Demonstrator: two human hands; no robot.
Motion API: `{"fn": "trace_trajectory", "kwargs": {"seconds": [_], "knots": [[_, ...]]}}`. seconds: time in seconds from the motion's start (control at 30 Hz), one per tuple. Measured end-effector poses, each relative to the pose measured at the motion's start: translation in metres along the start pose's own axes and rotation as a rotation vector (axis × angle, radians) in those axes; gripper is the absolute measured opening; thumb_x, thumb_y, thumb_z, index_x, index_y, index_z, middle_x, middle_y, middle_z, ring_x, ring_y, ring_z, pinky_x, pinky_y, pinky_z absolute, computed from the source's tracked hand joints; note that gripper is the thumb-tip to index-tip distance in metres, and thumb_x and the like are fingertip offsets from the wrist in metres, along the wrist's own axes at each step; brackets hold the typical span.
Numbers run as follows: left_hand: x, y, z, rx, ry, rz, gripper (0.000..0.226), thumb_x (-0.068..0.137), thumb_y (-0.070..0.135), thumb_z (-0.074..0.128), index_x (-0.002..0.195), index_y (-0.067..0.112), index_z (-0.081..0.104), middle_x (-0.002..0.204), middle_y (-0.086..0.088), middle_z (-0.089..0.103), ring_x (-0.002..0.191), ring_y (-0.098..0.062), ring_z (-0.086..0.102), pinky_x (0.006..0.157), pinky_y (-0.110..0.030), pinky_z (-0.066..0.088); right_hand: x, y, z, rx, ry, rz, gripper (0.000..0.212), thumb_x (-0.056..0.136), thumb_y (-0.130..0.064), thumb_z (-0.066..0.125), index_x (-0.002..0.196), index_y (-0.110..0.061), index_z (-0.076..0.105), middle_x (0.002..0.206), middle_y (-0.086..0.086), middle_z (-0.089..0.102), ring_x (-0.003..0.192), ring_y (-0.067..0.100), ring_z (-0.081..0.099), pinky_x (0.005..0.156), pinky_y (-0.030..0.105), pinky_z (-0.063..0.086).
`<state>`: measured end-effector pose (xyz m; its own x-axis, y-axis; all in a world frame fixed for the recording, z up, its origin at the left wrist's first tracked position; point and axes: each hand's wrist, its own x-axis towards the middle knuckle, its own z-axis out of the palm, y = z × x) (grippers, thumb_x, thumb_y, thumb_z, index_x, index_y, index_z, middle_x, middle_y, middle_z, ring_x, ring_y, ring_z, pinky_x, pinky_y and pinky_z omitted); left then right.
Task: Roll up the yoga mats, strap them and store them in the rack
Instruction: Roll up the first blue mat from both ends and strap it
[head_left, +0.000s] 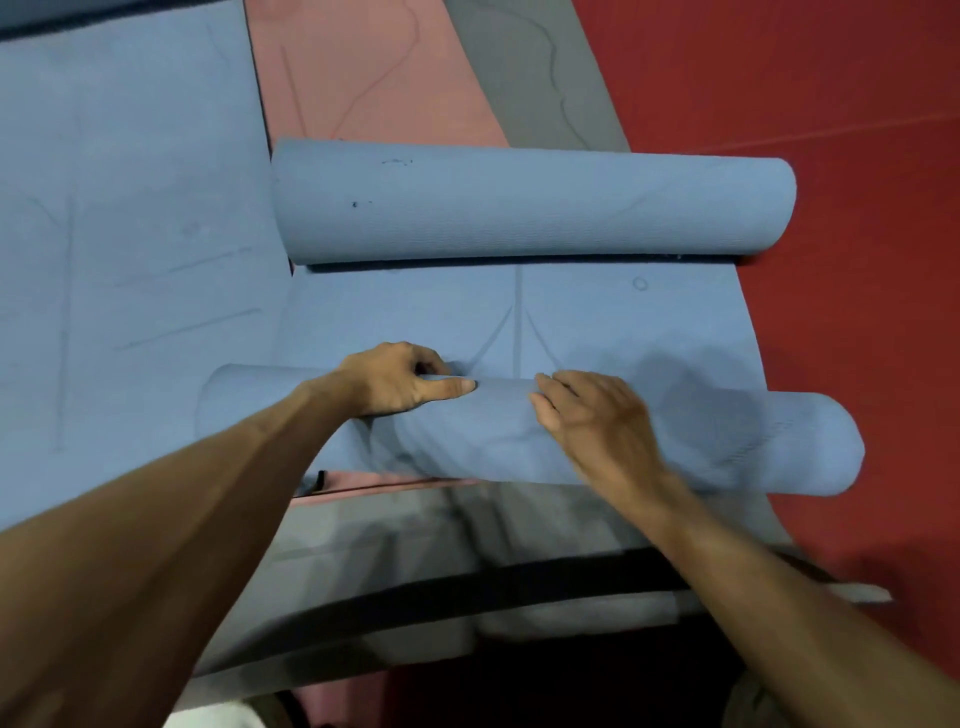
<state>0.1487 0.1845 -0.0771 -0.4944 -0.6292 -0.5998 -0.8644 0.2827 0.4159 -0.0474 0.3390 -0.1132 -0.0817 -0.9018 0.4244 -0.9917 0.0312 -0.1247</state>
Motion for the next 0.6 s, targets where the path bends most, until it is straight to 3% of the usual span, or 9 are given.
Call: {"fn": "trace_trajectory", "kwargs": {"seconds": [0.07, 0.17, 0.3, 0.4, 0.5, 0.6], "knots": [[0.004, 0.0, -0.002, -0.031, -0.014, -0.005, 0.063, 0.056, 0.093, 0.048, 0.092, 0.044, 0.066, 0.103, 0.021, 0.063, 0.103, -0.01, 0.057, 0.098, -0.034, 0.043, -0.001, -0.007, 0.002, -0.032, -0.05, 0.029, 0.033, 0.095, -0.032, 0.048, 0.097, -0.009, 0.072, 0.084, 0.006, 0.068, 0.078, 0.029, 0.065, 0.07, 0.039, 0.053], [0.0, 0.002, -0.001, 0.014, 0.013, -0.006, 0.057, 0.069, 0.086, 0.045, 0.099, 0.043, 0.066, 0.111, 0.019, 0.063, 0.106, -0.012, 0.056, 0.094, -0.033, 0.042, 0.0, -0.011, 0.0, -0.039, -0.155, 0.04, 0.041, 0.094, -0.037, 0.042, 0.102, -0.007, 0.069, 0.091, 0.008, 0.068, 0.082, 0.031, 0.063, 0.074, 0.041, 0.051], [-0.014, 0.013, 0.007, 0.253, 0.13, 0.024, 0.053, 0.09, 0.07, 0.025, 0.114, 0.038, 0.061, 0.123, 0.005, 0.062, 0.114, -0.022, 0.054, 0.093, -0.039, 0.038, 0.006, -0.012, -0.002, -0.001, -0.185, 0.121, 0.038, 0.09, -0.037, 0.046, 0.097, -0.01, 0.071, 0.086, 0.008, 0.068, 0.078, 0.032, 0.064, 0.072, 0.04, 0.051], [-0.022, 0.022, 0.019, 0.406, 0.208, 0.009, 0.049, 0.099, 0.052, 0.017, 0.123, 0.03, 0.054, 0.127, -0.005, 0.057, 0.119, -0.026, 0.049, 0.103, -0.048, 0.03, 0.019, -0.01, -0.005, 0.021, -0.311, 0.208, 0.04, 0.088, -0.042, 0.041, 0.094, -0.016, 0.071, 0.084, 0.006, 0.068, 0.08, 0.032, 0.063, 0.074, 0.039, 0.048], [-0.032, 0.03, 0.036, 0.449, 0.324, -0.02, 0.049, 0.1, 0.047, 0.017, 0.136, 0.023, 0.04, 0.139, -0.006, 0.044, 0.132, -0.024, 0.035, 0.113, -0.056, 0.011, 0.035, -0.007, -0.011, 0.016, -0.461, 0.259, 0.048, 0.091, -0.049, 0.029, 0.102, -0.024, 0.068, 0.1, 0.003, 0.069, 0.099, 0.027, 0.061, 0.087, 0.036, 0.041], [-0.044, 0.031, 0.05, 0.433, 0.356, -0.017, 0.065, 0.096, 0.056, 0.013, 0.15, 0.02, 0.017, 0.156, -0.007, 0.019, 0.145, -0.022, 0.01, 0.115, -0.054, -0.003, 0.052, 0.001, -0.014, 0.089, -0.574, 0.28, 0.037, 0.096, -0.046, 0.034, 0.11, -0.028, 0.064, 0.117, 0.001, 0.066, 0.113, 0.026, 0.057, 0.095, 0.035, 0.038]]}}
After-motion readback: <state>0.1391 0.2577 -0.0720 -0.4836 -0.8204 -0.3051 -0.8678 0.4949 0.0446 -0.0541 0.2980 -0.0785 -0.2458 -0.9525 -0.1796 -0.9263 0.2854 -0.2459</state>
